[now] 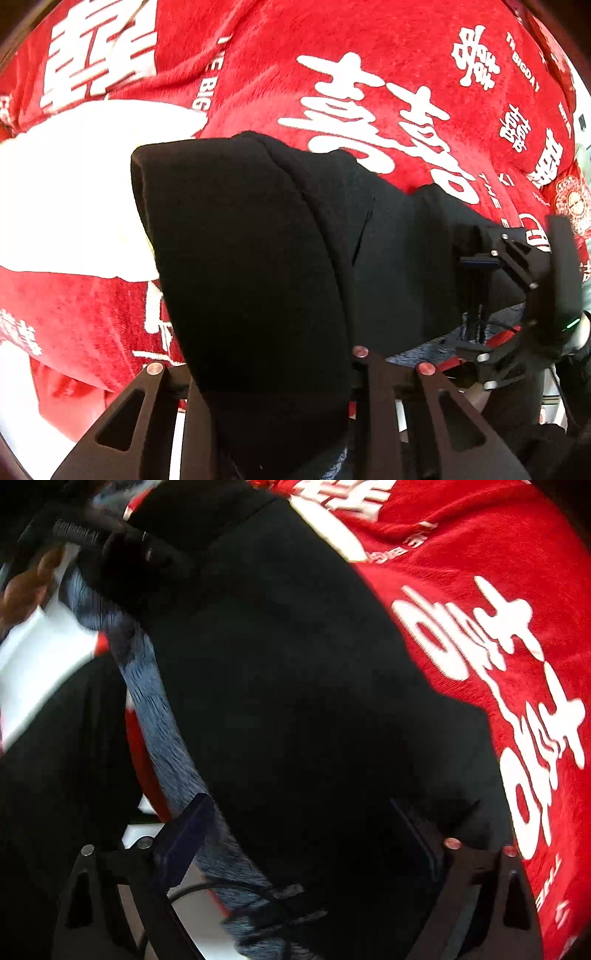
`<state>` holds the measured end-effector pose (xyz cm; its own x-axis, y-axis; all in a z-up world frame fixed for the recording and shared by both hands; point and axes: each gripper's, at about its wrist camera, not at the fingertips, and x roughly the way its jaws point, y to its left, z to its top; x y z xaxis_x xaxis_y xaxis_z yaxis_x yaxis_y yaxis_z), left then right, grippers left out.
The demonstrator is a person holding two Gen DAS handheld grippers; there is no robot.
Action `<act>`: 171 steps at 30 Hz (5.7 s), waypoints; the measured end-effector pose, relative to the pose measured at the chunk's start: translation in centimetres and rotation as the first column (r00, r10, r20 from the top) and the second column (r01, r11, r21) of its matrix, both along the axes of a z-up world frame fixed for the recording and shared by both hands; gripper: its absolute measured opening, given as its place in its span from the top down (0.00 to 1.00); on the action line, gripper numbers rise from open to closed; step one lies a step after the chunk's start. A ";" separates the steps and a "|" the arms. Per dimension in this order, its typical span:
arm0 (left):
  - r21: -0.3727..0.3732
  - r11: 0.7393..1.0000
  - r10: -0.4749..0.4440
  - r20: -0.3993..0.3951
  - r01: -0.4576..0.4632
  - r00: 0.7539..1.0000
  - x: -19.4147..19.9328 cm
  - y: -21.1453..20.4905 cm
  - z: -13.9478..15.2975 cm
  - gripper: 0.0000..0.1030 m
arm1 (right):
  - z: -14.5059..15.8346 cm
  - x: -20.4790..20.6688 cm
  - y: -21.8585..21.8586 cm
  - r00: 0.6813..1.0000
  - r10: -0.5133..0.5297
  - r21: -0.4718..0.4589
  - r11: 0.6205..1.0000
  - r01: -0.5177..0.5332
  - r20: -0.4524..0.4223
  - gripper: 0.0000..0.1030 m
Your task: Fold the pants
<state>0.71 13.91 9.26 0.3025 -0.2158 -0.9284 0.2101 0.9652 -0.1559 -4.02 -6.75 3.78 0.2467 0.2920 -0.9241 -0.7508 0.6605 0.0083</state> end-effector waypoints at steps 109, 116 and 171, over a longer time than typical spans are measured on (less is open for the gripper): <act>0.117 0.974 -0.203 0.043 0.196 0.978 -1.3 -27.5 -3.2 0.17 | 3.5 -1.9 -25.8 0.834 -0.541 0.346 0.765 0.543 -0.109 0.00; 0.096 0.977 -0.198 0.079 0.190 0.977 -3.2 -26.6 -1.5 0.16 | 6.1 -7.4 -23.3 0.840 -0.540 0.220 0.827 0.517 0.054 0.00; 0.115 0.987 -0.117 0.062 0.109 0.991 -6.6 -22.8 -4.6 0.00 | 7.7 -7.4 -22.5 0.818 -0.574 0.267 0.796 0.543 0.050 0.00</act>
